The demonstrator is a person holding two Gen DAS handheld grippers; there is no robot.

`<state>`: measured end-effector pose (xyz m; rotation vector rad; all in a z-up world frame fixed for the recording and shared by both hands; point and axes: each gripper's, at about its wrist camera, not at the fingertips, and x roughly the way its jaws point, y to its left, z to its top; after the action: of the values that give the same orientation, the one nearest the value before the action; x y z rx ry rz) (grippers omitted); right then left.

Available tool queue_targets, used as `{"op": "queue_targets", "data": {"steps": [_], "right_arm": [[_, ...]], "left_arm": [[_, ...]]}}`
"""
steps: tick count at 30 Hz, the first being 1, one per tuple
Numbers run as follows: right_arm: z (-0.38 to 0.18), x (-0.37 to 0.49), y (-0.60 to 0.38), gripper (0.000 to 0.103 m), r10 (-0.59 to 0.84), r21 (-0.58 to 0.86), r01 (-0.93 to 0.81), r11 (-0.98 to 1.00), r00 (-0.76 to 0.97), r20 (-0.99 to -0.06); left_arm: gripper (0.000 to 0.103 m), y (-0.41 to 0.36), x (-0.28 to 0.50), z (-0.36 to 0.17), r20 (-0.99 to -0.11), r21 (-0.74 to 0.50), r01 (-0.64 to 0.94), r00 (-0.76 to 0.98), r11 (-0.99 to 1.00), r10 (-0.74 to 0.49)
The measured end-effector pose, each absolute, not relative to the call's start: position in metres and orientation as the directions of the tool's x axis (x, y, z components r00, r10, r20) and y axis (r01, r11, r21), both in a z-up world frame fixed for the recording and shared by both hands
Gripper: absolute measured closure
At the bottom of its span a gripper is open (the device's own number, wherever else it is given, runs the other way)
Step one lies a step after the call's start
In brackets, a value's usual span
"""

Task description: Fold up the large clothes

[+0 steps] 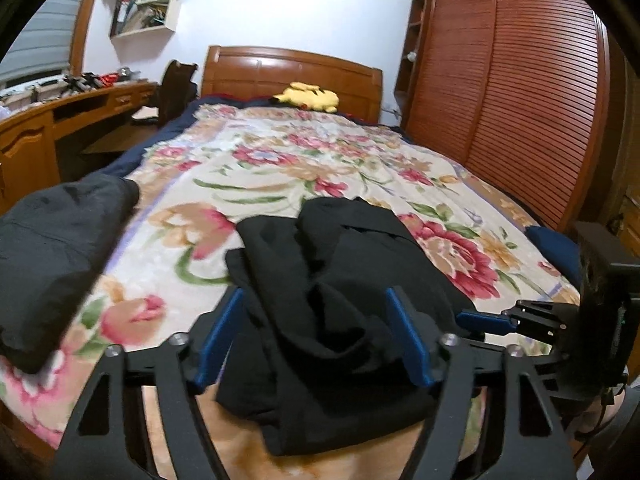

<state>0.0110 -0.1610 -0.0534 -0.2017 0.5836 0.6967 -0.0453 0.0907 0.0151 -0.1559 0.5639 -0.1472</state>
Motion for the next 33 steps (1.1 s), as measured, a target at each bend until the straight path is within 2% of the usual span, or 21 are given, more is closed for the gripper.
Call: {"op": "queue_targets", "data": {"steps": [1,7,9,12,15,18,23,28,29,33], "right_arm": [[-0.053,0.010,-0.161,0.068,0.543,0.009,-0.654,0.757,0.620,-0.566],[-0.036,-0.017,-0.188,0.068,0.527,-0.022,-0.641,0.767,0.649,-0.548],[-0.035,-0.021,-0.197,0.063,0.512,-0.035,-0.628,0.778,0.665,-0.544],[-0.033,-0.026,-0.211,0.062,0.492,-0.056,-0.611,0.790,0.686,-0.535],[-0.034,-0.029,-0.223,0.062,0.466,-0.075,-0.586,0.807,0.709,-0.529],[-0.036,-0.032,-0.230,0.062,0.450,-0.083,-0.572,0.816,0.720,-0.529],[-0.033,-0.038,-0.236,0.062,0.465,-0.064,-0.571,0.818,0.724,-0.510],[-0.031,-0.036,-0.226,0.062,0.515,-0.025,-0.602,0.798,0.703,-0.490],[-0.030,-0.036,-0.221,0.069,0.530,-0.018,-0.612,0.790,0.699,-0.480],[-0.021,-0.034,-0.196,0.075,0.575,-0.003,-0.643,0.766,0.686,-0.446]], "left_arm": [[0.040,0.087,-0.043,0.014,-0.525,-0.189,0.109,0.829,0.976,-0.194],[0.040,0.058,-0.030,0.004,-0.575,-0.142,0.149,0.792,0.979,-0.204],[0.041,0.053,-0.025,0.000,-0.599,-0.131,0.155,0.775,0.979,-0.203],[0.062,0.049,-0.016,-0.011,-0.648,-0.135,0.159,0.733,0.978,-0.208],[0.082,0.044,-0.016,-0.014,-0.661,-0.135,0.183,0.715,0.974,-0.226],[0.090,0.041,-0.027,-0.006,-0.641,-0.088,0.181,0.743,0.980,-0.195],[0.093,0.055,-0.056,0.023,-0.560,-0.040,0.160,0.814,0.986,-0.155],[0.093,0.083,-0.069,0.021,-0.561,-0.034,0.132,0.818,0.991,-0.128],[0.093,0.087,-0.070,0.019,-0.564,-0.048,0.131,0.815,0.990,-0.135],[0.093,0.087,-0.072,0.007,-0.585,-0.044,0.147,0.798,0.988,-0.145]]}}
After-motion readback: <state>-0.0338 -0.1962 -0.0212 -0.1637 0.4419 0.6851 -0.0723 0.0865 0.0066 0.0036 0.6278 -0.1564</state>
